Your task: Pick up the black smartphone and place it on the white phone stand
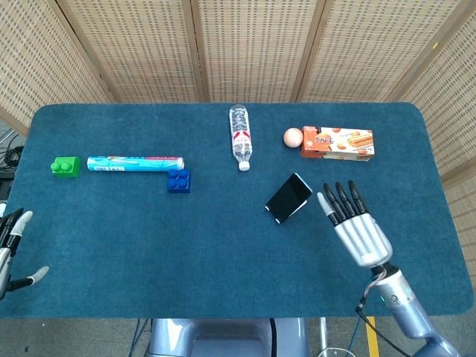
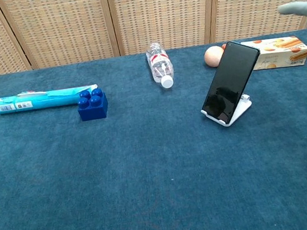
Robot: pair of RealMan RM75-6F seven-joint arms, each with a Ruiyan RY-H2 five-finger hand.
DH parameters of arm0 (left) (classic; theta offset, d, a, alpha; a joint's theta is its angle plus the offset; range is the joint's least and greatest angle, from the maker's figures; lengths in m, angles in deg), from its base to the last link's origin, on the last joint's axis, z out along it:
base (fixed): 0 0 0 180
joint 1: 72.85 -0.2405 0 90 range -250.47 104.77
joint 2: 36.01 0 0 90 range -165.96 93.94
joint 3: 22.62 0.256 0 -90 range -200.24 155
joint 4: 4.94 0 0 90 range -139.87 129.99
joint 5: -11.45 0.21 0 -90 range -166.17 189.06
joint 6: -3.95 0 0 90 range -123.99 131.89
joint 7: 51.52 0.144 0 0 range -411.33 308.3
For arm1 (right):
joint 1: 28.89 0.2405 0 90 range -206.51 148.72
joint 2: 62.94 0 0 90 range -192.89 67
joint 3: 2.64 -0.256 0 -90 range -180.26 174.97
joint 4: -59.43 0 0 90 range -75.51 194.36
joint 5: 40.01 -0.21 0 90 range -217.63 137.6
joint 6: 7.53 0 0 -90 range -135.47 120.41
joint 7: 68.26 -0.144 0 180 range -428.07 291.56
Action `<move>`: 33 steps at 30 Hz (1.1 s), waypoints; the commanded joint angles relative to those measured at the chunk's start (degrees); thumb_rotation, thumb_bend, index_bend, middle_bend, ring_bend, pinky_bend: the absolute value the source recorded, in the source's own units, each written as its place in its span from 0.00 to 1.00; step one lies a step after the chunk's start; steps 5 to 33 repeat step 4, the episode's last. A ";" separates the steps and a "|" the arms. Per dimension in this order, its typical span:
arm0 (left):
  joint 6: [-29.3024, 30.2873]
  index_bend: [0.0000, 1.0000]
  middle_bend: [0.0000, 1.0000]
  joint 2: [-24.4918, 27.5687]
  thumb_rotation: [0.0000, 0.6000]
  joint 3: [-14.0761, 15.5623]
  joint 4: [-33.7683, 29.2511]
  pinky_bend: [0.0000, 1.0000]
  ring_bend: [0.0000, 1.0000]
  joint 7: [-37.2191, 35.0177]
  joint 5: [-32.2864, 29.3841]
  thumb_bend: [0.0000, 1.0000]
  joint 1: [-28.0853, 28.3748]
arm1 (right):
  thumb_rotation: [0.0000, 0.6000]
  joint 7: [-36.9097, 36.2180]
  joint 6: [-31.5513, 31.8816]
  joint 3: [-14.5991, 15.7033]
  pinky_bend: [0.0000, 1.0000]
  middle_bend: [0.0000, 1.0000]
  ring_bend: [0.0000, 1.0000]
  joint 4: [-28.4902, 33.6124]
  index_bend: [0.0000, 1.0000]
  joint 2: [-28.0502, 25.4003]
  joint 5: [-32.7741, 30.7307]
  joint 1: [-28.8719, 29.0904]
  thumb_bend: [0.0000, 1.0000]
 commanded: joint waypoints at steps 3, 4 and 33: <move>3.09 0.00 0.00 -1.17 1.00 0.19 1.06 0.00 0.00 0.99 2.18 0.00 -1.44 | 1.00 -25.96 7.79 3.41 0.00 0.00 0.00 6.91 0.00 -3.27 -5.42 -12.05 0.00; 3.29 0.00 0.00 -1.16 1.00 0.29 1.17 0.00 0.00 0.87 2.43 0.00 -1.55 | 1.00 -27.22 8.19 3.46 0.00 0.00 0.00 6.97 0.00 -3.52 -5.26 -12.48 0.00; 3.29 0.00 0.00 -1.16 1.00 0.29 1.17 0.00 0.00 0.87 2.43 0.00 -1.55 | 1.00 -27.22 8.19 3.46 0.00 0.00 0.00 6.97 0.00 -3.52 -5.26 -12.48 0.00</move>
